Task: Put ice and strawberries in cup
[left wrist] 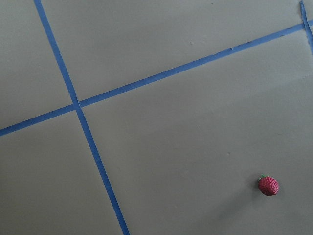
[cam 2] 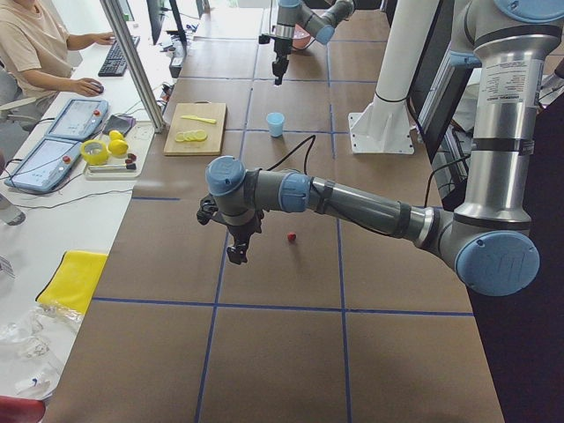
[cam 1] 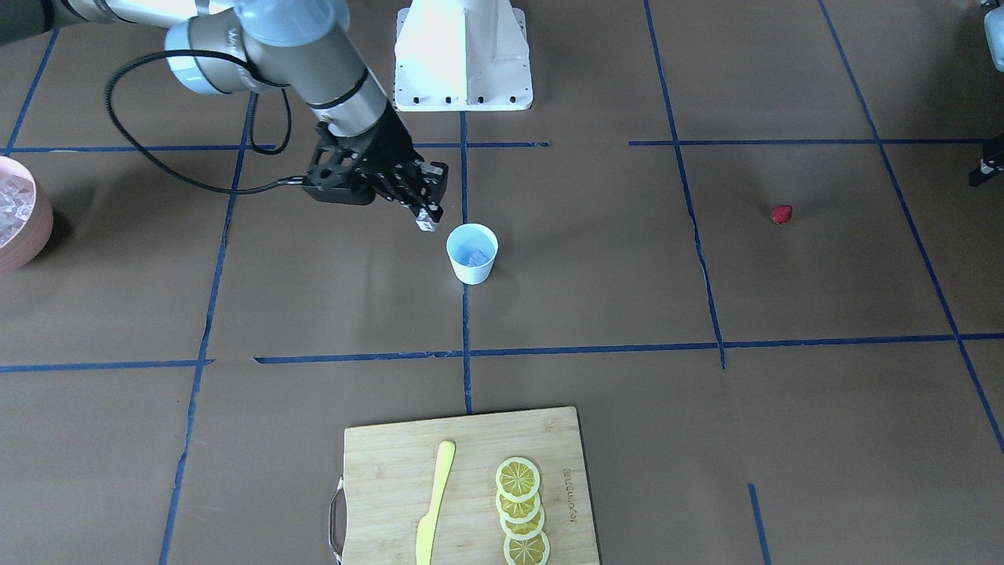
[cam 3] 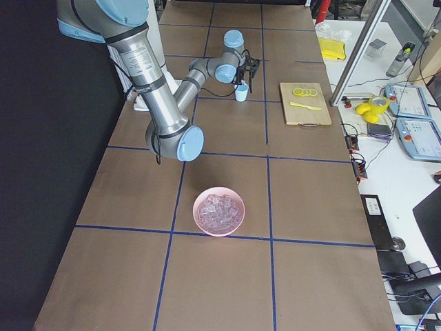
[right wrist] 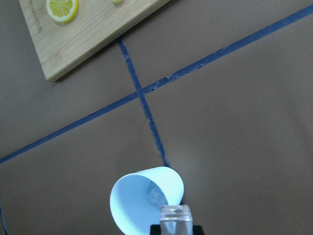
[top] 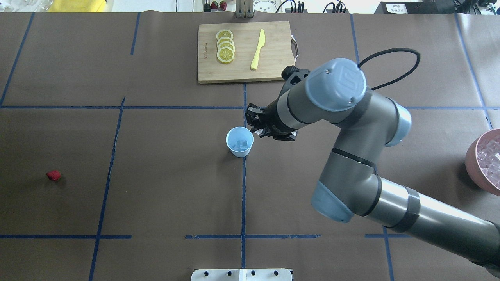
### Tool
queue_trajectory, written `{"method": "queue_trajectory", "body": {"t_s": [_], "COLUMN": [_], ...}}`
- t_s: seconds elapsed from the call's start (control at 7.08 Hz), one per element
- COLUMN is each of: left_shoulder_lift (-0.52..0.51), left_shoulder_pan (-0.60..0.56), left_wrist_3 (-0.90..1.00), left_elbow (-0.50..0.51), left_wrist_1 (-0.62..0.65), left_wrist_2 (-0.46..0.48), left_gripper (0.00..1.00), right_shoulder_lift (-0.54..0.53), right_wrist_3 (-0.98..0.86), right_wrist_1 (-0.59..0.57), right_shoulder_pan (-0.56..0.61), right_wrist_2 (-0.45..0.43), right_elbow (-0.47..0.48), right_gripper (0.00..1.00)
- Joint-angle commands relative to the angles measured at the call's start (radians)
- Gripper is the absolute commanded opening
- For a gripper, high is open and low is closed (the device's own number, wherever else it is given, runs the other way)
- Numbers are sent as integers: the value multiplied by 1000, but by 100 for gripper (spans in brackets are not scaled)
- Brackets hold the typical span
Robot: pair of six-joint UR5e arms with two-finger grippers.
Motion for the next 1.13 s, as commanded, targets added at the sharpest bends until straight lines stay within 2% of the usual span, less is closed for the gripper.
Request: {"method": "queue_trajectory", "body": {"t_s": [0.0, 0.14, 0.28, 0.42, 0.56, 0.99], "left_shoulder_lift": [0, 0, 0, 0, 0, 3], "left_shoulder_pan": [0, 0, 0, 0, 2, 3], "left_wrist_3": [0, 0, 0, 0, 0, 0], "left_elbow": [0, 2, 0, -1, -4, 0], "left_wrist_1": [0, 0, 0, 0, 0, 0], "left_wrist_2": [-1, 0, 0, 0, -1, -1], "left_gripper": [100, 100, 100, 100, 100, 100], "right_shoulder_lift": [88, 85, 72, 72, 72, 73], "right_wrist_3": [6, 3, 3, 6, 6, 6], "right_wrist_1": [-1, -2, -4, -4, -4, -2], "right_shoulder_pan": [-19, -19, -22, -28, -31, -30], "right_wrist_2": [-31, -30, -30, -33, -33, -31], "right_elbow": [-103, -101, -101, -109, -112, -106], "right_gripper": [0, 1, 19, 67, 79, 81]}}
